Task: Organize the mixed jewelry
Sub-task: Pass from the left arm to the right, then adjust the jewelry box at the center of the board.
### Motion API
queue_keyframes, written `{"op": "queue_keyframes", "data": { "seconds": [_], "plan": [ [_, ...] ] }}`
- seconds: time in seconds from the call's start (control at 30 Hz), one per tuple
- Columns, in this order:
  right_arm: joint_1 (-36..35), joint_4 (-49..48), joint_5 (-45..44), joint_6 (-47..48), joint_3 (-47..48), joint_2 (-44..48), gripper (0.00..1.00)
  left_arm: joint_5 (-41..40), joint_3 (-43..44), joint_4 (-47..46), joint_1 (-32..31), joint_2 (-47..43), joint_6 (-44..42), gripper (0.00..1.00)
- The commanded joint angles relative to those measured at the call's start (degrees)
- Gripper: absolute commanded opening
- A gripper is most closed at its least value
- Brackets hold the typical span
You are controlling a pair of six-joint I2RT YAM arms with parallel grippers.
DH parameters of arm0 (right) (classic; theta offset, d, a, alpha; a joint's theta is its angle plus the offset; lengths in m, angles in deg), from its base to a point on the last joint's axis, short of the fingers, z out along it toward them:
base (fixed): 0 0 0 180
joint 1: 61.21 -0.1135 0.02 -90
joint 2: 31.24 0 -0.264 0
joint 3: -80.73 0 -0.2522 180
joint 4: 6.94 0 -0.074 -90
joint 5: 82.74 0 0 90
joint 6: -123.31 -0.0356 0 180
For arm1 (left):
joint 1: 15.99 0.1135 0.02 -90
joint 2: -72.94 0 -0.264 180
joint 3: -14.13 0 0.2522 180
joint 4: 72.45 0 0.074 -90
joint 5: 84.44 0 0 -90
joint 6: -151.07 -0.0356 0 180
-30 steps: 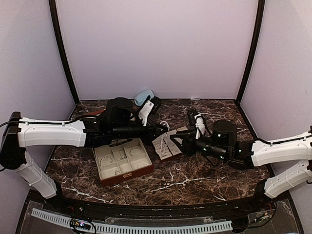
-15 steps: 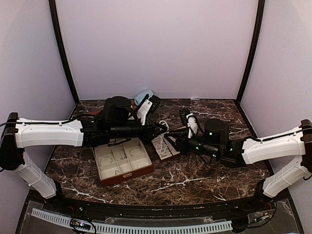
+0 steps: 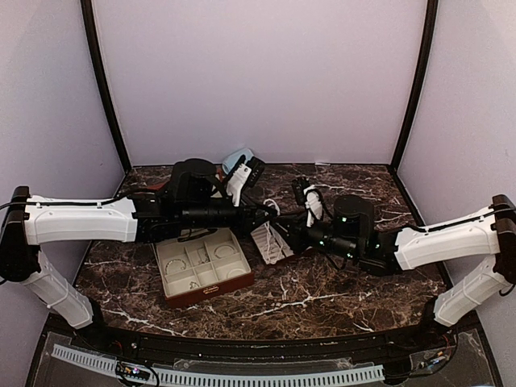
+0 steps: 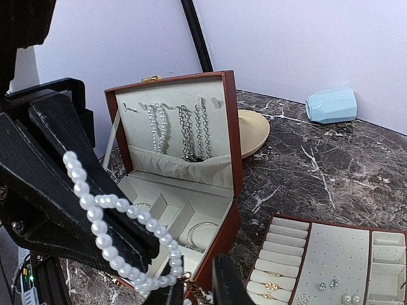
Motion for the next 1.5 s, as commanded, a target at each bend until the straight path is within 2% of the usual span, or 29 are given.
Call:
{"op": "queue_keyframes", "data": {
  "seconds": [0.0, 0.17, 0.23, 0.37, 0.43, 0.5, 0.53, 0.63, 0.7, 0.83, 0.9, 1.03, 1.07, 1.2, 1.47],
  "plan": [
    [0.1, -3.2, -1.2, 0.7, 0.8, 1.4, 0.12, 0.9, 0.6, -1.3, -0.2, -2.3, 0.7, 0.00],
    [0.8, -4.6, -1.4, 0.1, 0.0, 2.6, 0.00, 0.1, -0.8, -0.6, -0.2, -3.5, 0.2, 0.00],
    [1.0, -4.0, -1.3, 0.3, 0.4, 3.1, 0.00, -0.5, -1.4, 0.0, -0.2, -3.9, 0.2, 0.00],
    [1.0, -2.7, -1.5, 1.0, 1.2, 4.2, 0.00, -1.6, -2.9, 1.5, -0.2, -4.9, 0.1, 0.09],
    [1.0, -1.2, -1.9, 1.5, 1.8, 4.5, 0.00, -2.0, -3.3, 3.1, -0.2, -5.3, -0.2, 0.18],
    [1.0, 1.4, -2.6, 2.1, 2.9, 4.6, 0.00, -3.5, -3.3, 6.0, -0.2, -6.7, -0.9, 0.36],
    [1.0, 2.6, -2.8, 2.6, 3.4, 4.6, 0.00, -6.7, -3.7, 8.4, -0.2, -7.6, -1.0, 0.42],
    [1.0, 5.3, -2.6, 3.8, 4.0, 5.0, 0.00, -13.5, -6.7, 11.2, -0.1, -15.4, -3.0, 0.68],
    [1.0, 6.0, -2.3, 4.2, 4.4, 4.7, 0.00, -15.4, -6.9, 13.3, 0.9, -19.9, -5.8, 0.79],
    [1.0, 6.4, -0.7, 4.3, 5.2, 3.3, 0.00, -11.3, -0.2, 27.9, 10.4, -21.8, -10.2, 0.89],
    [1.0, 5.8, 0.6, 4.0, 5.4, 2.5, 0.00, -10.3, 5.1, 36.6, 14.8, -21.1, -15.3, 0.93],
    [1.0, 4.1, 2.2, 3.0, 5.5, 1.5, 0.00, -4.8, 11.0, 44.8, 24.3, -17.3, -23.9, 0.98],
    [1.1, 3.7, 2.6, 2.7, 5.5, 1.4, 0.00, -4.1, 11.7, 45.5, 26.9, -15.8, -25.6, 0.99],
    [1.0, 3.0, 3.9, 2.0, 5.5, 1.0, 0.00, 0.8, 14.1, 46.5, 30.6, -11.8, -27.0, 0.99],
    [1.0, 0.8, 4.4, 0.6, 3.3, 2.1, 0.00, -3.4, 11.0, 42.9, 35.4, -6.2, -29.6, 0.99]
  ]
}}
